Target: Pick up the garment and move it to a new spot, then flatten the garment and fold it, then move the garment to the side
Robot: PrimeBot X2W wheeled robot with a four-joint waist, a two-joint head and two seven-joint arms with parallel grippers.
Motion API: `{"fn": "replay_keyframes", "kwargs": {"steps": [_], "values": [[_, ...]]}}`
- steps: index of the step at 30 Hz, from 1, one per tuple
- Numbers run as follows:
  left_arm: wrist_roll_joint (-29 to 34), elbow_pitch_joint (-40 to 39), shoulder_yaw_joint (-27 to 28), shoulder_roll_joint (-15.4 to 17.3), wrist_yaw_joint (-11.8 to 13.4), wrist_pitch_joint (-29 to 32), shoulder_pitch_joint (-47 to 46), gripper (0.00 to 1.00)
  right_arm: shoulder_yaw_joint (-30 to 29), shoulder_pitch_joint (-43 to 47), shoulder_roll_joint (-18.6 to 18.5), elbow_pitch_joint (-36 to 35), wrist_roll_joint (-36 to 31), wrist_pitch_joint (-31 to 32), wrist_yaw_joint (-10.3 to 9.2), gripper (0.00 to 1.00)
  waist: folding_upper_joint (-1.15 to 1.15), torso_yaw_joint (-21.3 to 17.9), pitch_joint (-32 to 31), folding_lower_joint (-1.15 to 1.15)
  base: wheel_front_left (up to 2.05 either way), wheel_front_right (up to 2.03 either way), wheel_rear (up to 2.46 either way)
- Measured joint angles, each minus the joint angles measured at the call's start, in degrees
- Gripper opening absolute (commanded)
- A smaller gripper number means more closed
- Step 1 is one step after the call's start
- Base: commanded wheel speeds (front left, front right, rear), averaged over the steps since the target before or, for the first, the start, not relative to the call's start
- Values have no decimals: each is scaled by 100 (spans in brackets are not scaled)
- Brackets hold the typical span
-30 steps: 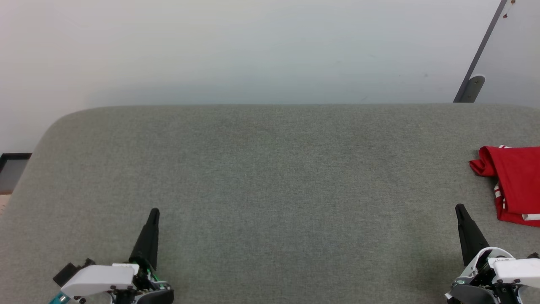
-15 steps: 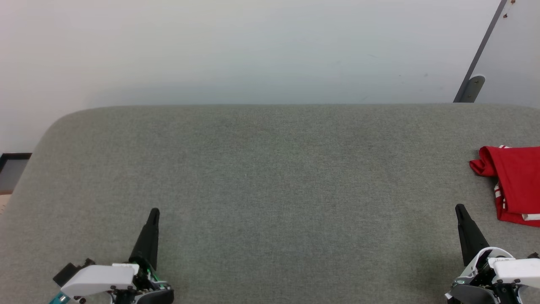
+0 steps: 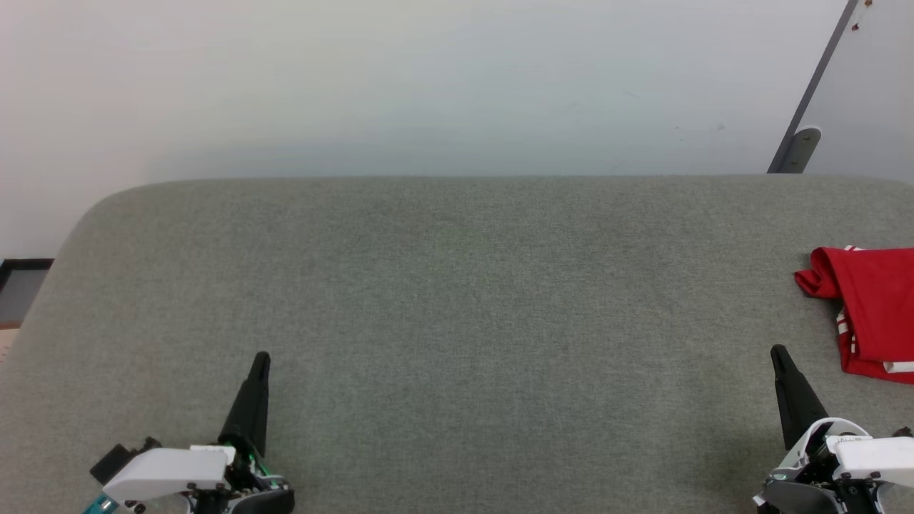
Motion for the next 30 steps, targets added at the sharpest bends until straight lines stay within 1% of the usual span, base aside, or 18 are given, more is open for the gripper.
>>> {"fn": "replay_keyframes", "kwargs": {"steps": [30], "values": [[0,0,-2,0,0,0,0,0,0,0,0,0,0,0,0,0,0,0,0,0,0,0,0]]}}
